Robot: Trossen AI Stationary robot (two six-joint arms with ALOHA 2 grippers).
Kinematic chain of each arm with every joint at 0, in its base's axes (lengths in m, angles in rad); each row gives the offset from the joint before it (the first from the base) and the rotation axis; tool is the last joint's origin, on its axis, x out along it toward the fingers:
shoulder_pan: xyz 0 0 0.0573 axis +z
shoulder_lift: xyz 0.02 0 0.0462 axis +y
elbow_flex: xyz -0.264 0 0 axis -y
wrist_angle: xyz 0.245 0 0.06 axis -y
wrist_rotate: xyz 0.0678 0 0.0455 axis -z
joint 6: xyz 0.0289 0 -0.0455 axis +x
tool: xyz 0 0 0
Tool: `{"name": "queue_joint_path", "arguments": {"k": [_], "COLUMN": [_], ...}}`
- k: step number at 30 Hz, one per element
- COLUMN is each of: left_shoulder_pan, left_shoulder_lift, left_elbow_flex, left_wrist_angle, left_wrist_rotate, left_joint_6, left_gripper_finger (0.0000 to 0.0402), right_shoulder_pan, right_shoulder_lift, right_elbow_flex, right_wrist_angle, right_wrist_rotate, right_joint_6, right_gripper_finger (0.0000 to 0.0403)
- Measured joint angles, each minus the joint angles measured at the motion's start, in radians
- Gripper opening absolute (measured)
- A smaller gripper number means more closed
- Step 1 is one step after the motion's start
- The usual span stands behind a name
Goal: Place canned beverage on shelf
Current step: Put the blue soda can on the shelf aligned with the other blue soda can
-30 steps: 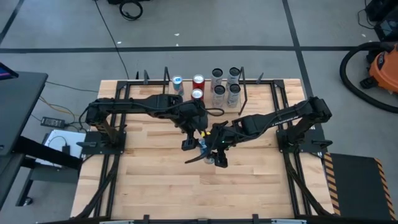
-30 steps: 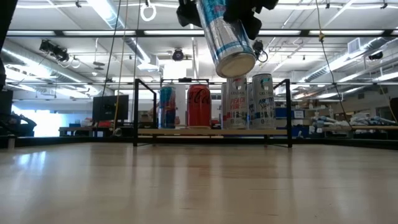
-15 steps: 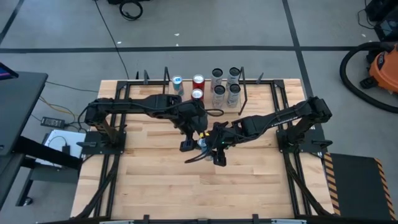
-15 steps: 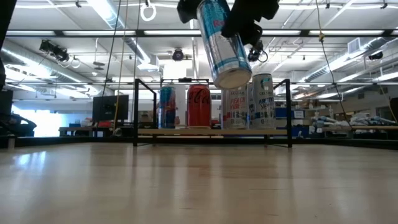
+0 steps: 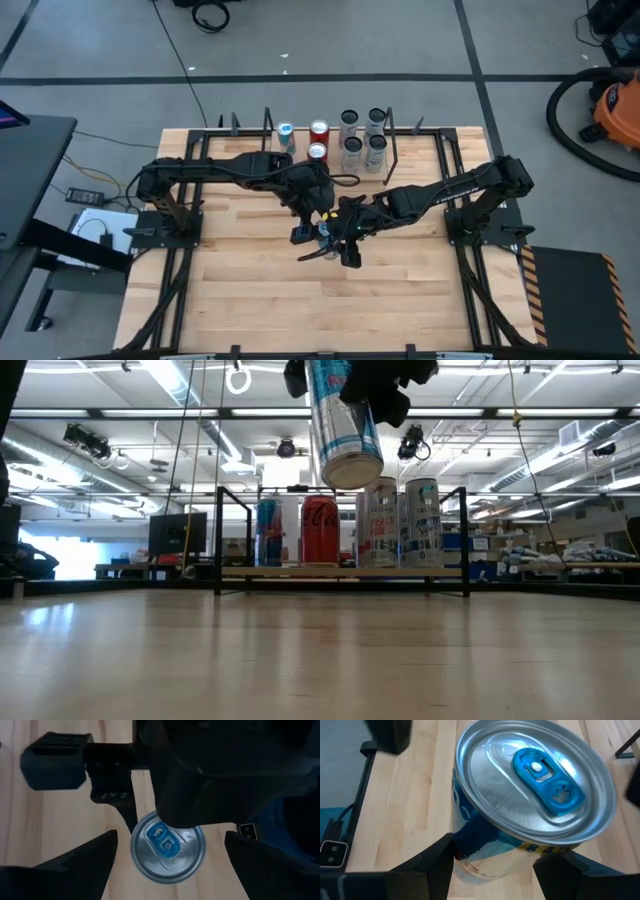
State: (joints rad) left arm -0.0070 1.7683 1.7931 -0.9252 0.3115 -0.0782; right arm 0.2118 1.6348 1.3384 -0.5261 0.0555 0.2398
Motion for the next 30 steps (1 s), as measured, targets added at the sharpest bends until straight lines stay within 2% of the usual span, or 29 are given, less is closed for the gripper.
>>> {"name": "queue_joint_path", "arguments": {"k": [20, 25, 30], "left_shoulder_pan": [-0.003, -0.004, -0.004], "left_shoulder_lift": [0.047, 0.066, 0.065], "left_elbow_flex": [0.000, 0.000, 0.000], "left_wrist_angle": [-0.020, -0.011, -0.011], "left_wrist_rotate": [0.000, -0.001, -0.002], "left_joint_6": [0.049, 0.072, 0.075], "left_gripper_finger": [0.0369, 0.0346, 0.0298], "right_shoulder_pan": [-0.025, -0.024, -0.024], "right_shoulder_lift": [0.001, 0.002, 0.002], "right_elbow_flex": [0.008, 0.008, 0.008], "right_wrist_angle": [0.018, 0.009, 0.008], "right_wrist_rotate": [0.006, 0.000, 0.000], "right_joint_6": [0.011, 0.006, 0.002], "right_gripper_finger": [0.0240, 0.0240, 0.0240]}}
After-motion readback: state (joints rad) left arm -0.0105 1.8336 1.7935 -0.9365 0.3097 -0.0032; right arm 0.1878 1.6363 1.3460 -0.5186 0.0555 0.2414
